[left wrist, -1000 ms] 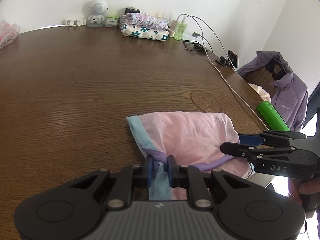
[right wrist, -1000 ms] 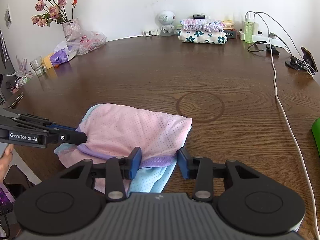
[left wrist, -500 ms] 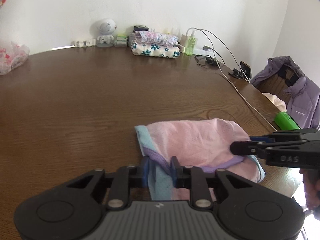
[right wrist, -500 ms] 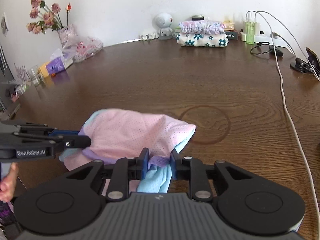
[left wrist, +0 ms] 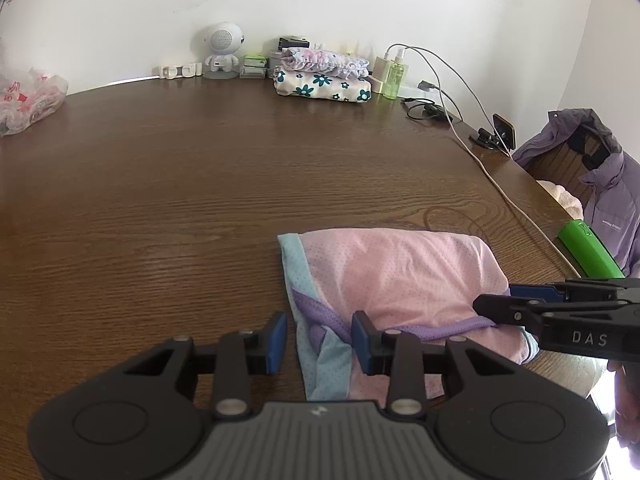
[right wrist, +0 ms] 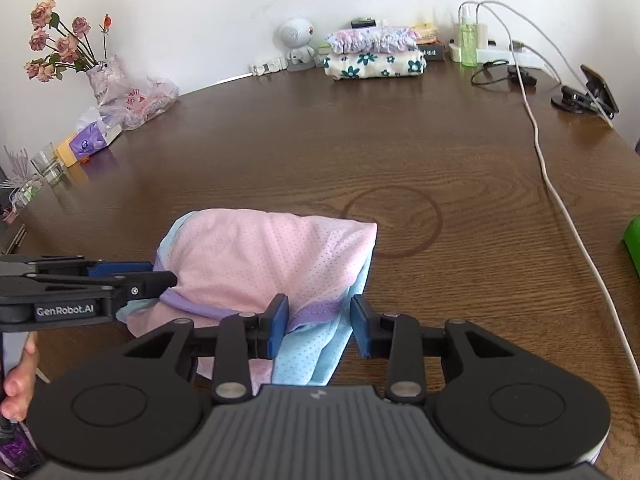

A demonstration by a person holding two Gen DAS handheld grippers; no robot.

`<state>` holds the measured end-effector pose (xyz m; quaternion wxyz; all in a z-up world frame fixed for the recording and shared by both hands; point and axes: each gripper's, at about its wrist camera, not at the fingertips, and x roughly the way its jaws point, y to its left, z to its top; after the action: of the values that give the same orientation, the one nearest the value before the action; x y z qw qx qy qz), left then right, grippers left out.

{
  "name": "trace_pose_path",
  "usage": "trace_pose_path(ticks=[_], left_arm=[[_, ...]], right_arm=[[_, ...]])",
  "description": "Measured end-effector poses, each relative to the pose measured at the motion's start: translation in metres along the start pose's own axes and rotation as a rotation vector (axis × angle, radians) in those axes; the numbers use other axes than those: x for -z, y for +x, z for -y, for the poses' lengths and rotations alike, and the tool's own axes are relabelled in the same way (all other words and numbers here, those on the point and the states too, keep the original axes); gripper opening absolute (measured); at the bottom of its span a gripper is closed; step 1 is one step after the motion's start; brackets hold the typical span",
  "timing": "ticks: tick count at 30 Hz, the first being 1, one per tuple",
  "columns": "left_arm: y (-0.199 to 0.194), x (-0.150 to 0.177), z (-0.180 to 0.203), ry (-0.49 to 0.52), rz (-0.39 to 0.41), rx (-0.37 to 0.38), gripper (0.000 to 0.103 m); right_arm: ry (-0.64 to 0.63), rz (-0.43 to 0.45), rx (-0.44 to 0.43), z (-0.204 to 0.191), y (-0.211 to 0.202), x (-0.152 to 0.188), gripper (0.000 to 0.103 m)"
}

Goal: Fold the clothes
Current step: 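Pinch the folded bundle with the left tool while the right tool grips its other end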

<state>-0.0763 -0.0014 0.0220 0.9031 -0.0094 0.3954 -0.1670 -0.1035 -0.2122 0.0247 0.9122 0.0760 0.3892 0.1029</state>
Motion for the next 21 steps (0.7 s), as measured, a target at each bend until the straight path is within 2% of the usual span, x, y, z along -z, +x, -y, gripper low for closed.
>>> trace_pose_path(ticks=[15,19,21], left_arm=[[-0.0001,-0.0011,0.0000,0.000,-0.001,0.004,0.034],[0.0012,-0.0033,0.0022,0.035,-0.014,-0.003,0.036],[0.0031,-0.0048,0.0023,0.043,-0.019,0.012,0.032]], right_arm=[[0.003,0.004,0.012,-0.0008,-0.0009,-0.0012,0.041],[-0.013,-0.003,0.020,-0.0032,0.0010,-0.0012,0.040],[-0.037,0.006,0.021,-0.0051,0.0032,-0.0008,0.038]])
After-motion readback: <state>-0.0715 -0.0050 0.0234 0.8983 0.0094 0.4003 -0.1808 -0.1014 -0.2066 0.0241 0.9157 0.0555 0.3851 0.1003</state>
